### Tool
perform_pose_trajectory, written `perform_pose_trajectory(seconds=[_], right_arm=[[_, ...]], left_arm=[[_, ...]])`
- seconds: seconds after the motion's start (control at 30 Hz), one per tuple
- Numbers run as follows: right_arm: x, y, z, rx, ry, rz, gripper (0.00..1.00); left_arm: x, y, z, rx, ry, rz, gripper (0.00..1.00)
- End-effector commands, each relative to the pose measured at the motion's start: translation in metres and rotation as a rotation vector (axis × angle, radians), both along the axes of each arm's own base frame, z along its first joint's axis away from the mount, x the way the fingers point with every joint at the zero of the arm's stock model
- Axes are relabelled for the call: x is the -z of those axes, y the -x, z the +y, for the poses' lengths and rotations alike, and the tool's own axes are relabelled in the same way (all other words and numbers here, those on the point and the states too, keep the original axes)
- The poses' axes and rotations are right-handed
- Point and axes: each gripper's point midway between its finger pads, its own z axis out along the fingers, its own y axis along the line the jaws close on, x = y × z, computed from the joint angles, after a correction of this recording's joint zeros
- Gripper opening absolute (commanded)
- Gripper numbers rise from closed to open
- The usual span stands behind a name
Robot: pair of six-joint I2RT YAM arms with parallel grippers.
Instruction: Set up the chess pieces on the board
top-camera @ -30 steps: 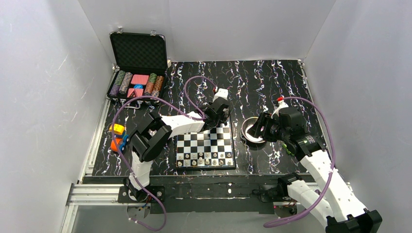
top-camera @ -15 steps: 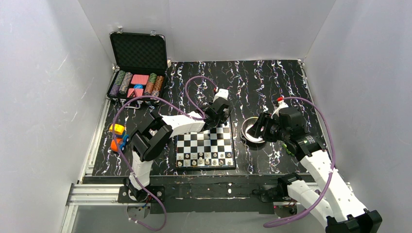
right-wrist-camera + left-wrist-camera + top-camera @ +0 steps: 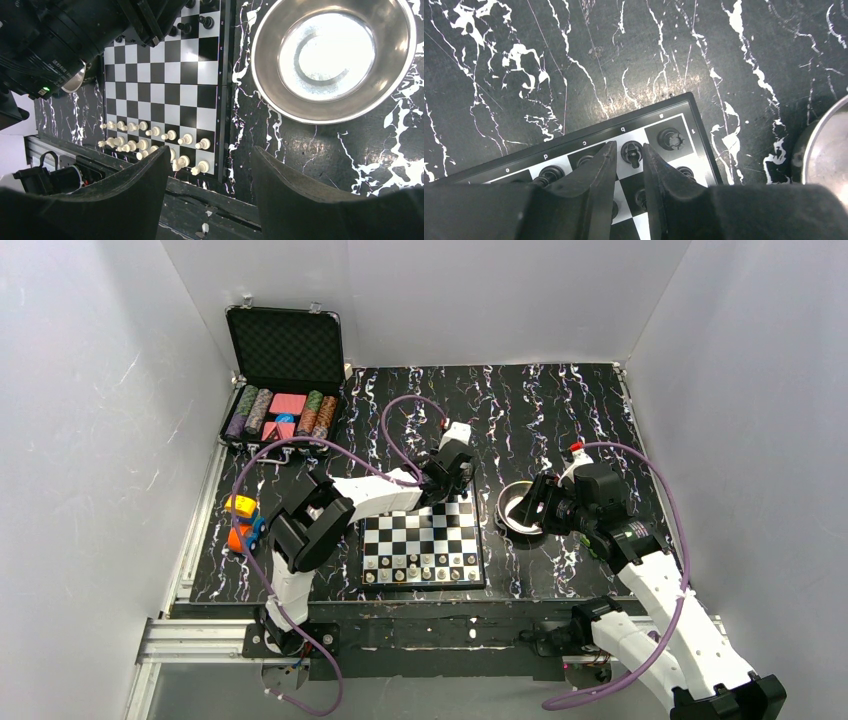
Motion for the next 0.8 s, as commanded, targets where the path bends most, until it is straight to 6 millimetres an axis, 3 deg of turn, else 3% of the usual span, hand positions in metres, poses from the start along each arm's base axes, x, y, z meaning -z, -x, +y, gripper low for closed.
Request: perform_pose_trajectory(seconds=[0.0,0.4,0.53,0.67,0.77], right_arm=[[-0.008,-0.001,0.003,-0.006,-0.029,-0.025,0.68],[-0.015,-0.007,0.005,0.003,-0.044,-0.04,0.67],[-0.019,-0.01,0.005,0.005,-0.039,-0.059,0.67],[-0.03,-0.016,0.002,0.017,-0.03,-0.113,0.67],[-0.039,-0.021,-0.001,0.033,-0.027,-0.161,0.69]], left_arm=[[-0.072,-0.014,-0.008,-0.009,0.089,-0.12,0.26],[-0.169,-0.021,0.005,-0.026,0.151,-0.265,0.39],[-0.19,-0.019,0.02,-0.022,0.137,-0.265,0.53],[-0.201,-0.008,0.05,-0.05,0.109,-0.253,0.66],[-0.21,0.004,0.072,-0.06,0.1,-0.257,0.82]])
